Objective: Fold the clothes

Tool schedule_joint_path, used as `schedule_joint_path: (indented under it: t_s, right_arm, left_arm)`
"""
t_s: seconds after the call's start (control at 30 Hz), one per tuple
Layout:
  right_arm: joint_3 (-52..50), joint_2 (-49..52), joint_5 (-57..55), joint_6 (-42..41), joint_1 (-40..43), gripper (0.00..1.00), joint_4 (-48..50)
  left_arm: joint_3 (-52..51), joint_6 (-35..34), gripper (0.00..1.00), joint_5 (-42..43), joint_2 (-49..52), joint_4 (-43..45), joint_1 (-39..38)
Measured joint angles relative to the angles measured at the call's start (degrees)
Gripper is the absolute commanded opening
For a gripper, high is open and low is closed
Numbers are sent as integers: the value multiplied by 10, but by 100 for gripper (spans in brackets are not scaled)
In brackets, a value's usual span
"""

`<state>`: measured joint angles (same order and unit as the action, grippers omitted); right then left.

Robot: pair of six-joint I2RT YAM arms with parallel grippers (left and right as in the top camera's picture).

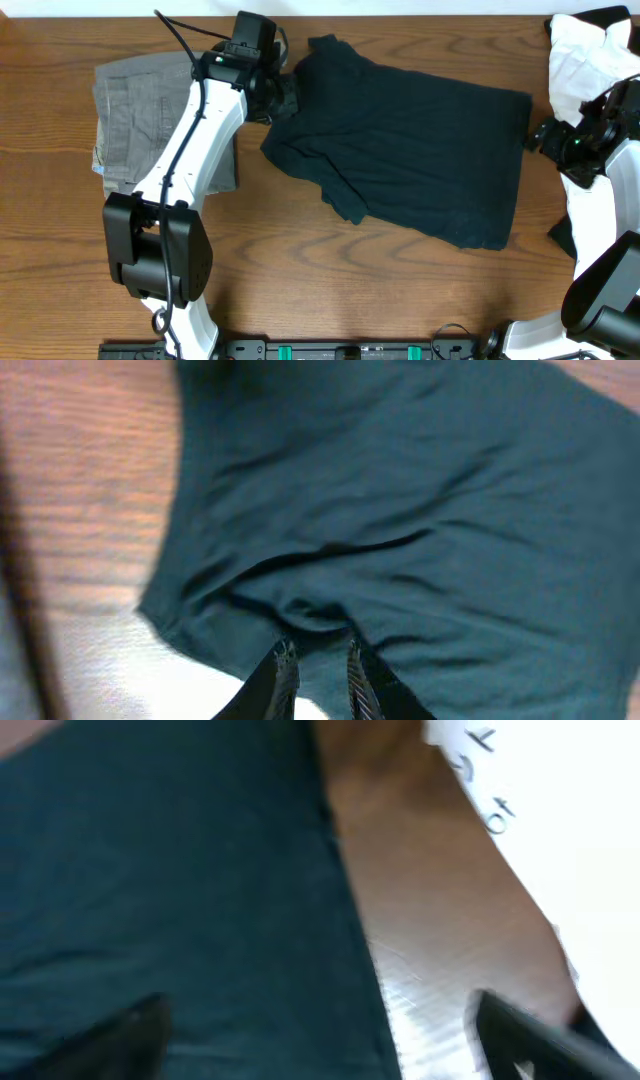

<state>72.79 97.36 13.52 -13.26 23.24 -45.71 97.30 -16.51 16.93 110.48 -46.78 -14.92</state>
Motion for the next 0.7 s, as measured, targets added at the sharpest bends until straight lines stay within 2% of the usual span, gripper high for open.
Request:
schedule_joint_path:
  t_s: [0.13, 0.17, 0.2, 0.5, 0.7]
  right_arm:
    - [7, 0, 15, 13, -10, 14, 4]
    - [14, 1, 16, 16, -15, 4, 3]
    - [27, 2, 14, 17, -24, 1, 0]
    - [208, 62, -40, 23, -79, 1, -37]
    - [321, 194, -67, 34, -81, 1, -65]
  left_arm:
    - [0, 16, 20, 14, 0, 17, -16]
    - [0, 18, 20, 14, 0, 20, -22]
    - [0, 20, 20, 12, 0, 23, -26]
    - [-2, 31, 20, -42, 0, 23, -51]
    - [-6, 31, 20, -54, 0, 25, -51]
